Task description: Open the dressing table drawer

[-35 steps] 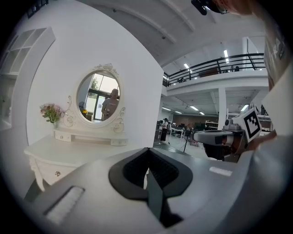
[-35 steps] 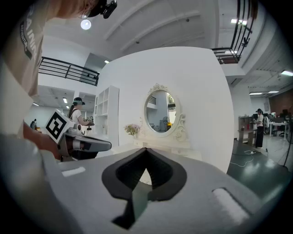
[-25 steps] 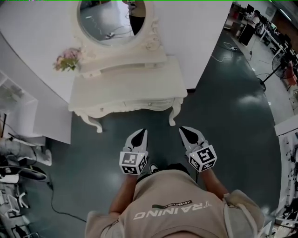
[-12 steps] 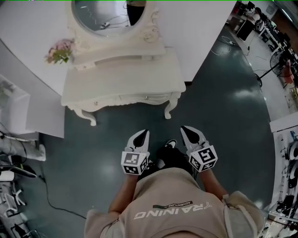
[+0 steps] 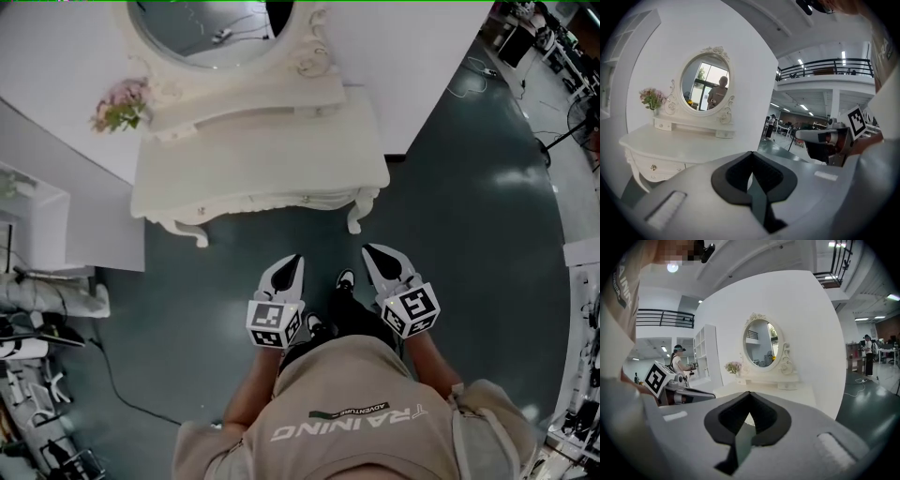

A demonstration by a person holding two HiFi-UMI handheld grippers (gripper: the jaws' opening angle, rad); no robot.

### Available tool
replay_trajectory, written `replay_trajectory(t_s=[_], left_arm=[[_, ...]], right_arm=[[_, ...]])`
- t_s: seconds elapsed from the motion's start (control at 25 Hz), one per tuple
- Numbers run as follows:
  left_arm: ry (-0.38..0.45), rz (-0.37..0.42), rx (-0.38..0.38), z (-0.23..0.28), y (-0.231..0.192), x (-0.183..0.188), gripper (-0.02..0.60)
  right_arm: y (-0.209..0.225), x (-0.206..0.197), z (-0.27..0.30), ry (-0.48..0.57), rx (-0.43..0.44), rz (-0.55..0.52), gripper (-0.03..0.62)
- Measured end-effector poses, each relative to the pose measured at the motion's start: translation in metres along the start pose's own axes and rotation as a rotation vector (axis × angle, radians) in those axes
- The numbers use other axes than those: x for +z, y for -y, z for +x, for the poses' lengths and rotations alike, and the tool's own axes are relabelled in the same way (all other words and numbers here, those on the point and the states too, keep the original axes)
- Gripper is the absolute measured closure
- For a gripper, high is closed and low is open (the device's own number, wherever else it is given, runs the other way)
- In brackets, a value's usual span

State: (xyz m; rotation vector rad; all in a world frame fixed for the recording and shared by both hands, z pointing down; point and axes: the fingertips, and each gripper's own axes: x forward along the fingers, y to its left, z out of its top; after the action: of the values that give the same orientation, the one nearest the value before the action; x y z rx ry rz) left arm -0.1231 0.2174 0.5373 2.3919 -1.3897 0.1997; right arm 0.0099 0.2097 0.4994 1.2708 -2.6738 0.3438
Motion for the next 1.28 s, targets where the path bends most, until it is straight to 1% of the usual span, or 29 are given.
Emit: replay_trajectory(t_s=[0.16,0.28,0.4,0.52,0.6,0.76,0.96,1.28], left_arm=[[-0.018,0.026,0.023,0.032,-0.015,0.021,0.563],[-0.008,0.056,0.010,0.059,-0.013,0.047,0.563],[0.010,0.077,-0.007,0.084,-0.014,0.070,0.563],[0.007,0.083,0.009,0.104,-0.022,0.083,0.563],[0.003,0.082,0.019,0.117,-0.019,0.089,0.563],[0.000,0.084,0.007,0.145,-0.007,0.097,0.563],[-0.014,0.097,0.016,0.168,-0.009,0.099,0.563],[-0.042,0.076,0.012,0.185,-0.002,0.097,0.563]], right_arm=[[0.024,0.009,0.029,0.018,0.027,0.025,0.591],[0.055,0.019,0.044,0.029,0.032,0.038,0.591],[0.082,0.037,0.059,0.059,0.030,0.026,0.591],[0.098,0.054,0.073,0.086,0.042,0.016,0.591],[0.108,0.056,0.075,0.082,0.055,0.019,0.591],[0.132,0.052,0.076,0.073,0.079,0.039,0.591],[0.154,0.047,0.086,0.077,0.087,0.036,0.591],[0.176,0.035,0.088,0.048,0.083,0.087,0.591]])
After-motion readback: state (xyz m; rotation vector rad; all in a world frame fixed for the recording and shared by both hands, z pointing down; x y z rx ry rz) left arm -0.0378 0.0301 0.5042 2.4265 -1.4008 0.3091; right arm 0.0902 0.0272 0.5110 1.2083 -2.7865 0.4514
